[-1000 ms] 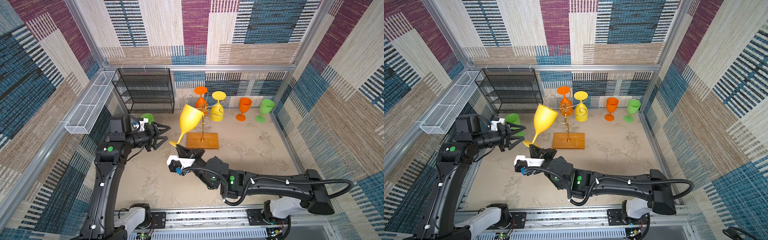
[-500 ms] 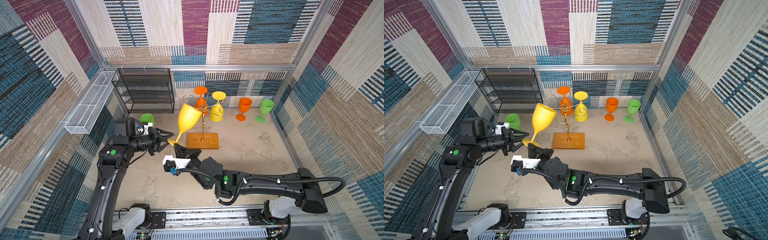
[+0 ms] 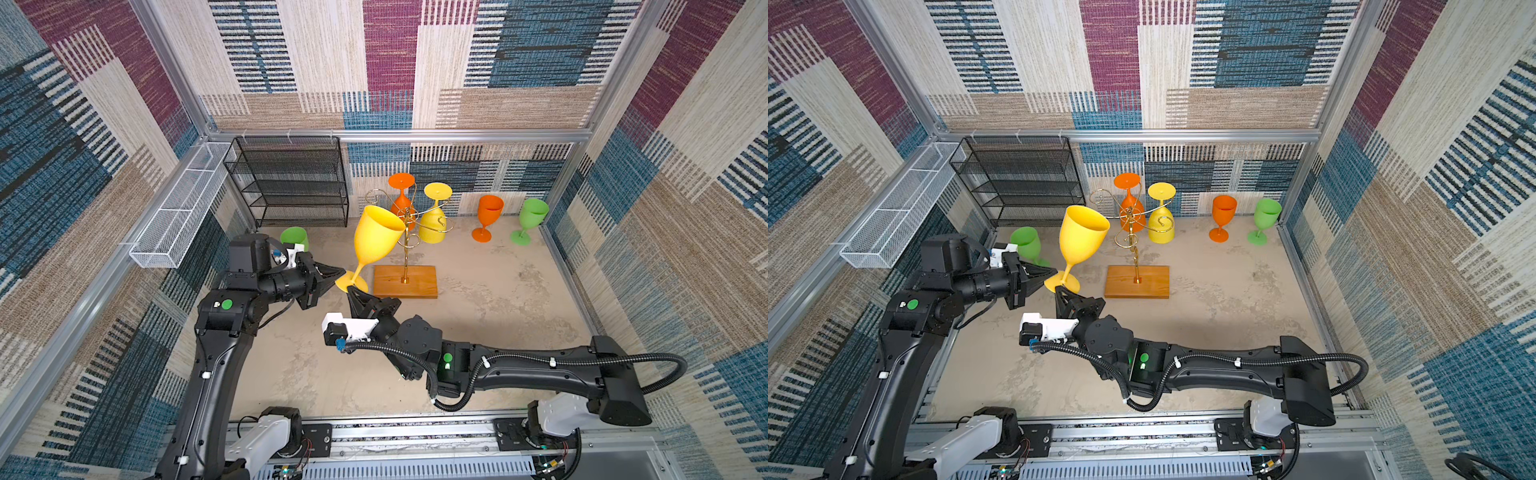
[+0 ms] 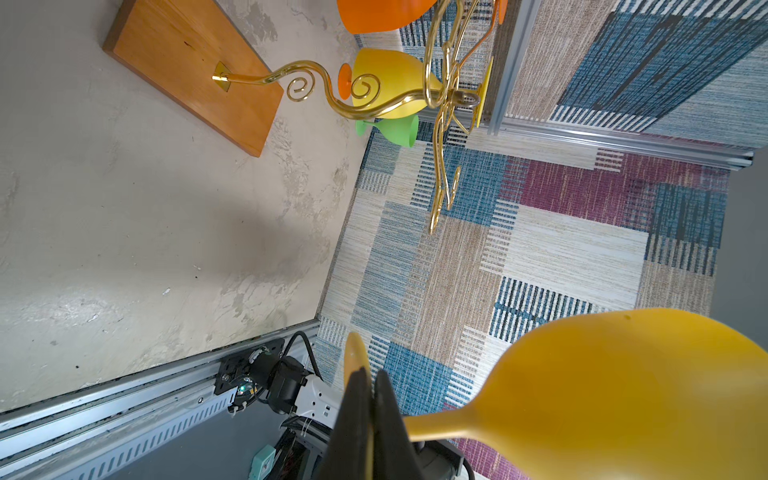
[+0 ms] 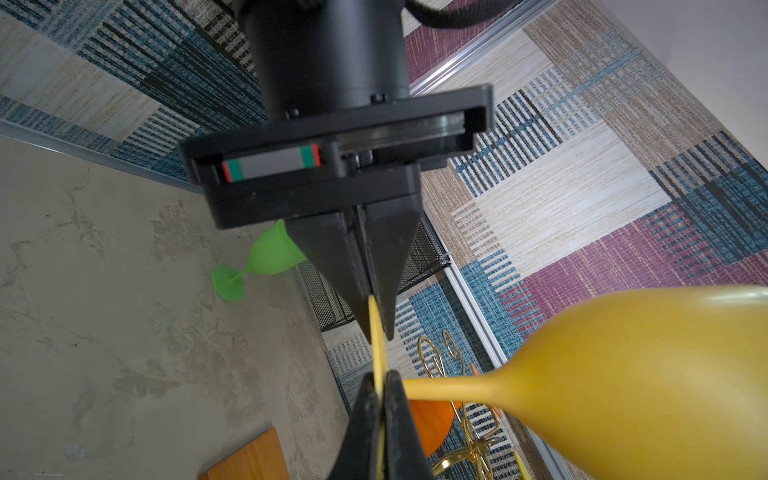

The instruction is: Take the wine glass off the wine glass rack

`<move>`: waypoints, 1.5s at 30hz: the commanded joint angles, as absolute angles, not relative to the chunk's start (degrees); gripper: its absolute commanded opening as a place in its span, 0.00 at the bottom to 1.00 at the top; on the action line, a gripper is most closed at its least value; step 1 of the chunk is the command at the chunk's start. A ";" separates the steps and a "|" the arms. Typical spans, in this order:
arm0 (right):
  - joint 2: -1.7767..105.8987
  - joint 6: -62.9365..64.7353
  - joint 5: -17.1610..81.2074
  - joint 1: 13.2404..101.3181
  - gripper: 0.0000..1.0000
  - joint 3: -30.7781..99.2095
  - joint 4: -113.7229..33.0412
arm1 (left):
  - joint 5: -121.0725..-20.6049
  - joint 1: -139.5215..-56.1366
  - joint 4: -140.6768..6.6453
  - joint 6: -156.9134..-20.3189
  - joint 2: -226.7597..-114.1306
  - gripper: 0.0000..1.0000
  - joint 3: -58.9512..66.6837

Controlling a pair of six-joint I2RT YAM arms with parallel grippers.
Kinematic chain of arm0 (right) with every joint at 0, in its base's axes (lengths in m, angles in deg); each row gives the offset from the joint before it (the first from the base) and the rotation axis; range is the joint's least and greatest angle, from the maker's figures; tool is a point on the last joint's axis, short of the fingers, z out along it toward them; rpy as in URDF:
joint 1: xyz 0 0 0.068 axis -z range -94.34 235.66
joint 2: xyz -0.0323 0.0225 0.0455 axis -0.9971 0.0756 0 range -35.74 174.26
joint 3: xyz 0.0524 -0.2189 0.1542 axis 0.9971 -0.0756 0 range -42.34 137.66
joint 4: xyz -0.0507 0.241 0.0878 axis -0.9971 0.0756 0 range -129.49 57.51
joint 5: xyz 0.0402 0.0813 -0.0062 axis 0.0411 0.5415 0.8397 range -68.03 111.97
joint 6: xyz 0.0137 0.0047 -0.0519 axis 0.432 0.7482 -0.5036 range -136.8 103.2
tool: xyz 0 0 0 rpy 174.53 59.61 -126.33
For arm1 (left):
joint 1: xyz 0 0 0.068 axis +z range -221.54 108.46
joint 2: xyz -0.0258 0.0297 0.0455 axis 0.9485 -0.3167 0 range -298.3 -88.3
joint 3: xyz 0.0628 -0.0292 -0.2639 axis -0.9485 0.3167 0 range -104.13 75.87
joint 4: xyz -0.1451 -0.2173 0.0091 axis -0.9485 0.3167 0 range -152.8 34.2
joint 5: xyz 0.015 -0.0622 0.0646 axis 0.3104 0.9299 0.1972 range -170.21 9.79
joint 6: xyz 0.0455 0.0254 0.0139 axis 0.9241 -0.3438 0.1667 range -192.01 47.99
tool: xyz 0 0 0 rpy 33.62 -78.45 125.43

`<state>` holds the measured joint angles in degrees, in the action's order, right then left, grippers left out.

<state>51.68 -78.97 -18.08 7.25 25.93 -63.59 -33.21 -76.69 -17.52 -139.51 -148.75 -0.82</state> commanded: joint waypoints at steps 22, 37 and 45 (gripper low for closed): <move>31.81 -33.75 3.05 12.48 0.64 38.14 -30.24 | -32.76 -76.02 -29.49 -133.07 -149.66 0.00 3.05; 40.75 -12.50 28.46 26.69 0.52 56.55 -14.64 | -31.95 -75.96 -31.08 -123.70 -148.91 0.00 4.76; 44.23 -12.42 29.34 26.76 0.43 58.55 -13.35 | -31.60 -75.93 -31.27 -122.32 -148.38 0.00 5.60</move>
<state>43.72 -13.40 28.06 26.75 57.76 -14.37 -33.08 -76.05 -28.73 -124.37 -148.57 5.30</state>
